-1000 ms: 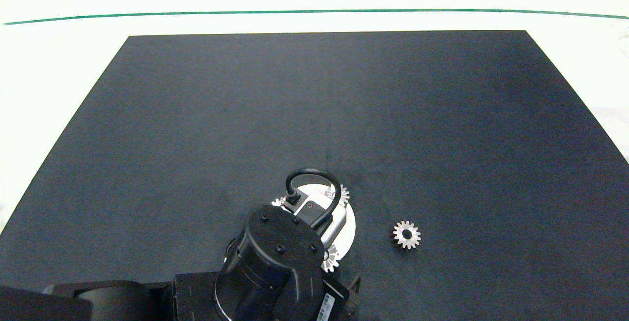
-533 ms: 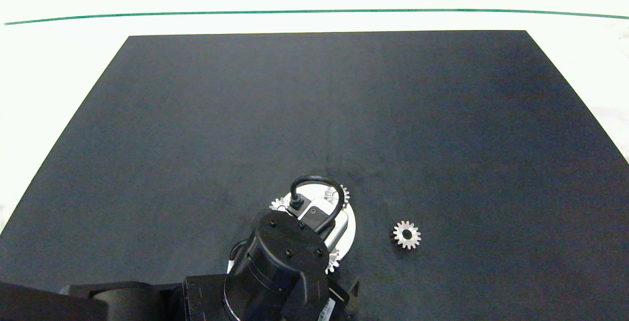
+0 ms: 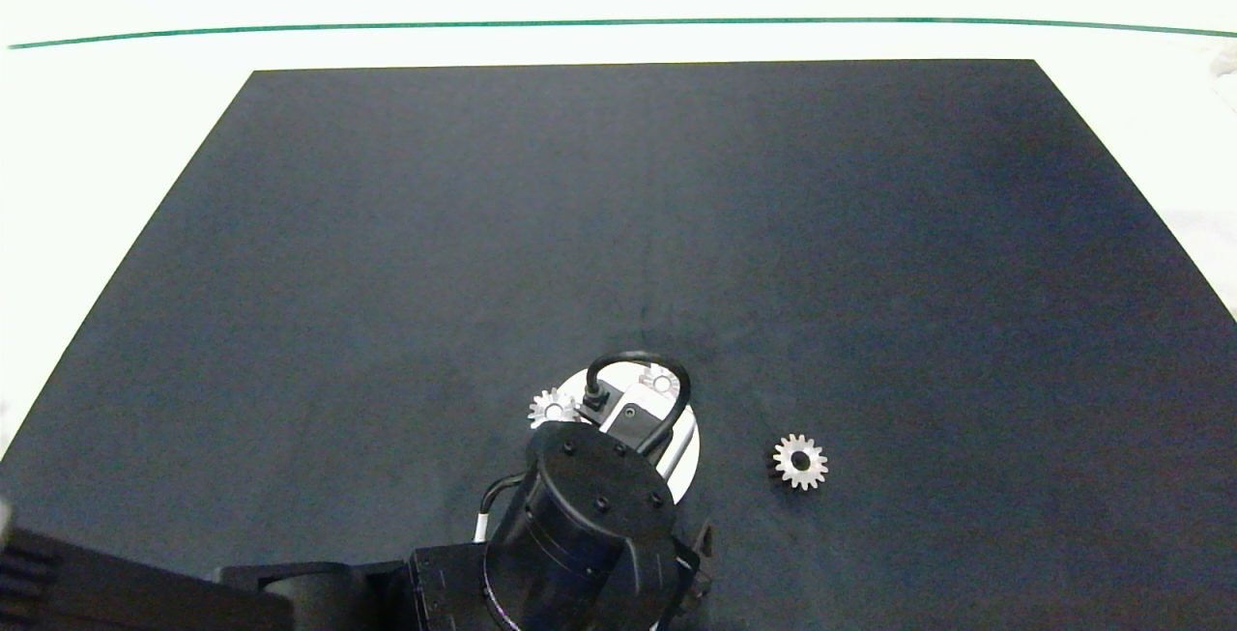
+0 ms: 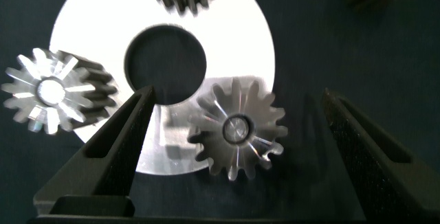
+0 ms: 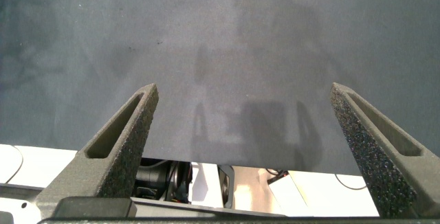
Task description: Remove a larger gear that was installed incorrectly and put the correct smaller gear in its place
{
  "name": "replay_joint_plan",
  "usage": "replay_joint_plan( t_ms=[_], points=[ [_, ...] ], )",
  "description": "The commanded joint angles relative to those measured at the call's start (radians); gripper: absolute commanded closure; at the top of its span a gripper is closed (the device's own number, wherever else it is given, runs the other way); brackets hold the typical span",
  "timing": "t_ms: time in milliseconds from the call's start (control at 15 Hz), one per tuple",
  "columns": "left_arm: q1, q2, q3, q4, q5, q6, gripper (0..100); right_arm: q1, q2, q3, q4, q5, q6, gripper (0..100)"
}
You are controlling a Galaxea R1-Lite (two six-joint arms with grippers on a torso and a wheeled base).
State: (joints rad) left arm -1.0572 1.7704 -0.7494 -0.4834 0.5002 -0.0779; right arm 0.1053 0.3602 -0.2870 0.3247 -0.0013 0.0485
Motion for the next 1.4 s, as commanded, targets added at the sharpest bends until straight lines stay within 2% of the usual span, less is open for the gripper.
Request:
replay_joint_plan(
  t_ms=[67,267,533,600,733,867,1200,1400],
  points=[
    [0.0,0.02,0.008,-0.006,0.004,0.003,0,0.001,0.0,0.0,0.002,0.0,0.001,0],
    [0.0,0.017,0.015,-0.004,0.004,0.017,1,0.001,0.0,0.0,0.002,0.0,0.001,0],
    [0.002,0.011,0.016,0.0,0.004,0.027,8,0.001,-0.001,0.0,0.002,0.001,0.001,0],
    [0.003,0.001,0.018,0.006,0.004,0.043,11,0.001,-0.001,0.0,0.002,0.0,0.001,0],
    [0.002,-0.04,-0.001,0.114,0.006,0.053,14,0.001,-0.001,0.0,0.002,0.001,0.001,0],
    [-0.001,-0.049,-0.025,0.18,0.006,0.047,19,0.001,0.002,0.003,0.002,0.001,0.001,0],
    [0.006,-0.02,-0.036,0.147,0.006,0.038,29,0.01,-0.001,0.006,0.001,0.0,0.001,0],
    [0.006,-0.002,-0.045,0.118,0.006,0.02,35,0.01,0.002,0.006,0.001,0.0,0.001,0]
  ],
)
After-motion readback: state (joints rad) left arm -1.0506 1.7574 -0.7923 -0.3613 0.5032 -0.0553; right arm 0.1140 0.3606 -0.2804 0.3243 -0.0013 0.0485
